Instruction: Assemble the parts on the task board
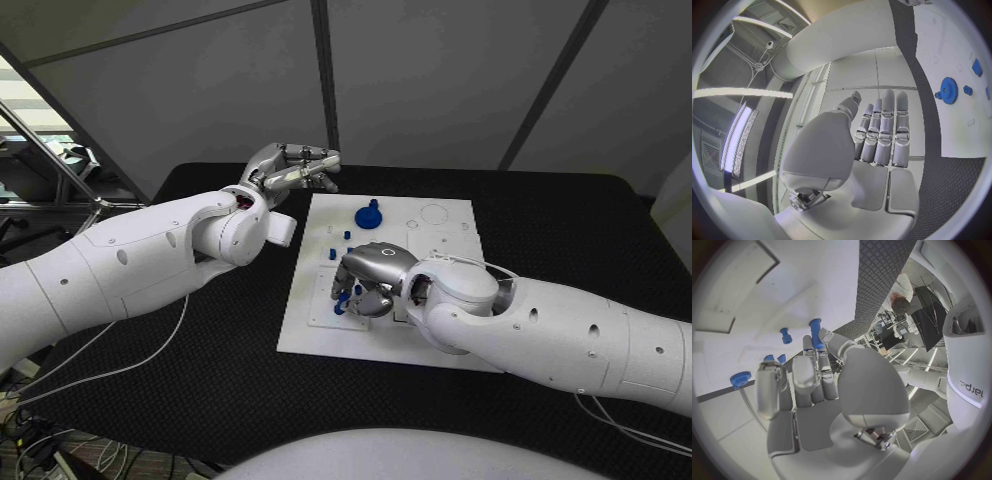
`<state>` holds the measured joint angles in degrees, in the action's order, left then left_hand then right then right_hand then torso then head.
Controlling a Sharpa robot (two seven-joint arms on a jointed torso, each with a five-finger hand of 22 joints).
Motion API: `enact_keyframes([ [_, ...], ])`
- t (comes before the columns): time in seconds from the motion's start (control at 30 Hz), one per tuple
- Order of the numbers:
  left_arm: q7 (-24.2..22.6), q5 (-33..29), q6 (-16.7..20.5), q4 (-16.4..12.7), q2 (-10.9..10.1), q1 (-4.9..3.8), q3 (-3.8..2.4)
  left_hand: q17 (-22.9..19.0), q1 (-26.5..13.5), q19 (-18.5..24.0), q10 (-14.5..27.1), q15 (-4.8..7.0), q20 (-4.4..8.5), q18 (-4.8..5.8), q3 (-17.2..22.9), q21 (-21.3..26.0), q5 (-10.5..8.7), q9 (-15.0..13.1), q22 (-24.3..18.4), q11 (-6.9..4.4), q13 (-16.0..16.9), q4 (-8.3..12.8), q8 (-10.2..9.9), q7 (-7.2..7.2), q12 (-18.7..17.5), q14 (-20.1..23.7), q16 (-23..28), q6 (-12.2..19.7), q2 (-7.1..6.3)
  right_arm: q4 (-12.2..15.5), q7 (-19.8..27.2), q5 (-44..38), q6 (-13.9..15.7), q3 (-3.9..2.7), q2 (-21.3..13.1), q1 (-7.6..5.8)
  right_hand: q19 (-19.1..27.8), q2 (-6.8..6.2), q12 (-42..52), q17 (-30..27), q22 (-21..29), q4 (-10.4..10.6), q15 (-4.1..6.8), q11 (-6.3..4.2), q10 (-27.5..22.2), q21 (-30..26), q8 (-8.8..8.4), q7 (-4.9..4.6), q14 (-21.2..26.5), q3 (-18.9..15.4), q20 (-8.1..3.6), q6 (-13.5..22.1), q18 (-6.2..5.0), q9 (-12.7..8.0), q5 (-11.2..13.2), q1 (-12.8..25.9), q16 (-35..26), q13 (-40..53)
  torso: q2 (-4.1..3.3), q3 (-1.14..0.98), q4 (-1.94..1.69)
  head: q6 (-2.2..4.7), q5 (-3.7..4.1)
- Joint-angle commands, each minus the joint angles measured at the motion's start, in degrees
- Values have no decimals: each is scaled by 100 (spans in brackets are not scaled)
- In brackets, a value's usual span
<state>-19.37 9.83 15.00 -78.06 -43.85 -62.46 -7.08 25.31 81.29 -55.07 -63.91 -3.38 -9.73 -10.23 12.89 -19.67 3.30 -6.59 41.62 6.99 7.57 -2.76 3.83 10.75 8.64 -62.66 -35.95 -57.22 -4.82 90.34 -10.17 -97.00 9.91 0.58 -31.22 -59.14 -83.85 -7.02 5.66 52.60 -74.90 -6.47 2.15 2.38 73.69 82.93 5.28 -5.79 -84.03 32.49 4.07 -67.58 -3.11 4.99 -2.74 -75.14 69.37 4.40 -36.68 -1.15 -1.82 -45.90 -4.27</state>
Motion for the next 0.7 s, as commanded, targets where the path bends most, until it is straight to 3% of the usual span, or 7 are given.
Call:
enact_keyframes([
  [0.03,-15,-18,-58,-8,1,-9,-4,-9,53,-45,24,1,14,-13,-5,31,-27,-6,-9,16,9,24,1,-1,-6,4,28,51,13,-38,22,-126,-201,3,32,-4,-199,-17,-11,-30,-670,-1,18,16,-4,-44,-58,-49,13,-6,-30,27,83,0,-12,76,-22,-5,3,1,-8,-6,-15],
  [0.2,-11,-18,-59,-8,-1,-9,-4,-9,52,-45,24,0,14,-13,-4,32,-27,-6,-10,16,9,25,1,0,-7,4,28,51,14,-63,128,-47,-161,97,54,-3,-119,-306,-237,-150,-522,40,-98,172,-476,-183,-189,-162,48,-128,43,391,50,-90,0,352,-93,-83,5,0,-1,-5,-29],
  [0.3,-7,-18,-59,-9,-6,-9,-3,-11,47,-45,25,-1,14,-12,-4,34,-27,-8,-11,17,9,27,0,1,-9,5,31,53,16,-74,178,-13,6,124,55,-3,-66,-427,-231,-237,-423,61,-152,218,-749,-277,-185,-133,72,-270,96,563,24,-121,0,457,-144,-81,1,1,4,1,-29],
  [0.7,1,-18,-70,-1,2,-9,-3,-11,47,-45,25,-1,14,-12,-4,34,-27,-8,-11,17,9,27,0,1,-9,5,31,53,16,-57,431,100,928,150,15,-2,155,-444,-199,-522,9,80,-214,279,-1104,-697,-166,-76,165,-801,188,770,-96,-116,-3,370,-325,-33,1,-4,-1,12,-13],
])
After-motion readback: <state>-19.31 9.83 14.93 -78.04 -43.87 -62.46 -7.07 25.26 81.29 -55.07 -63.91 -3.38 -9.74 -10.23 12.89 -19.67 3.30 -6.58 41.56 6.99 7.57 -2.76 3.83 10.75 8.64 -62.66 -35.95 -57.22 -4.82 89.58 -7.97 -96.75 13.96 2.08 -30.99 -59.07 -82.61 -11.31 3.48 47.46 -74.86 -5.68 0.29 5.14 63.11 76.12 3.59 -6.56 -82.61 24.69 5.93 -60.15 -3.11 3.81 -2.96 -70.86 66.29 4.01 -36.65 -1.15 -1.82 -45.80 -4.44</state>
